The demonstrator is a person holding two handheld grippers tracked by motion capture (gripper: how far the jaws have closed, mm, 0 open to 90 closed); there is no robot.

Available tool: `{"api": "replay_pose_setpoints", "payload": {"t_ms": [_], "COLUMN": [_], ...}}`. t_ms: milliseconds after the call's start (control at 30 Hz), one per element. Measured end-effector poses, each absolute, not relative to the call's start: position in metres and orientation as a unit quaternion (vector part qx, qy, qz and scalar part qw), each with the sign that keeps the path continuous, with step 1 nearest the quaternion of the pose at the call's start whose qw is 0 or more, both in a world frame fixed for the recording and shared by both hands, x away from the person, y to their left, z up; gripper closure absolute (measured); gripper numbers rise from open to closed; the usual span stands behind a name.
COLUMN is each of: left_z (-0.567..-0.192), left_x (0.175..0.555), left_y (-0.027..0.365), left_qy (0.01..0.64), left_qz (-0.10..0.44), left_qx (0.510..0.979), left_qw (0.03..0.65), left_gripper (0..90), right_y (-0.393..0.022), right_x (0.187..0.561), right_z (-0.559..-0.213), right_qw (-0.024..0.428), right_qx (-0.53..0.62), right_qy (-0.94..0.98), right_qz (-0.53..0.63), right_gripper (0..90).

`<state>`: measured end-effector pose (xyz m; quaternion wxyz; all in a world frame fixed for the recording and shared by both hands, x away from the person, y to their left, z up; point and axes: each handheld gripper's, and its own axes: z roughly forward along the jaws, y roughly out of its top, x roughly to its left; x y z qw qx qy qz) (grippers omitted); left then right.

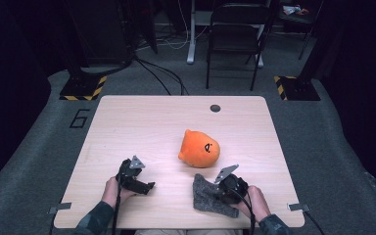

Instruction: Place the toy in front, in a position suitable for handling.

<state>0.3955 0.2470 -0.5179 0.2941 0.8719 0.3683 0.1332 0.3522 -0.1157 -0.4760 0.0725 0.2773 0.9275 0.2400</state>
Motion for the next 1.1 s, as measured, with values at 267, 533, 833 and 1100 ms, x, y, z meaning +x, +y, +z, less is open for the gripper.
{"api": "replay_pose_setpoints", "payload": {"t_ms": [267, 533, 833, 1100], "left_z": [-0.519, -0.52, -0.521, -0.52], "left_x": [0.395, 0.396, 0.396, 0.397], "left_y": [0.246, 0.245, 0.245, 0.245], "left_qy": [0.37, 0.374, 0.373, 0.369], "left_qz": [0.138, 0.137, 0.139, 0.137], "left_qx": [0.87, 0.866, 0.867, 0.871], "left_qw": [0.296, 0.301, 0.299, 0.292], "left_gripper": [5.6, 3.7, 1.9, 1.1], "right_y": [-0.141, -0.167, -0.186, -0.206], "right_x": [0.353, 0.353, 0.358, 0.367], "right_z": [-0.474, -0.474, -0.473, -0.469], "right_qw": [0.079, 0.085, 0.102, 0.13], "right_qx": [0.314, 0.354, 0.384, 0.439], "right_qy": [0.917, 0.903, 0.889, 0.859], "right_qz": [0.233, 0.228, 0.228, 0.229], "right_gripper": [72.7, 72.5, 72.3, 71.6]}}
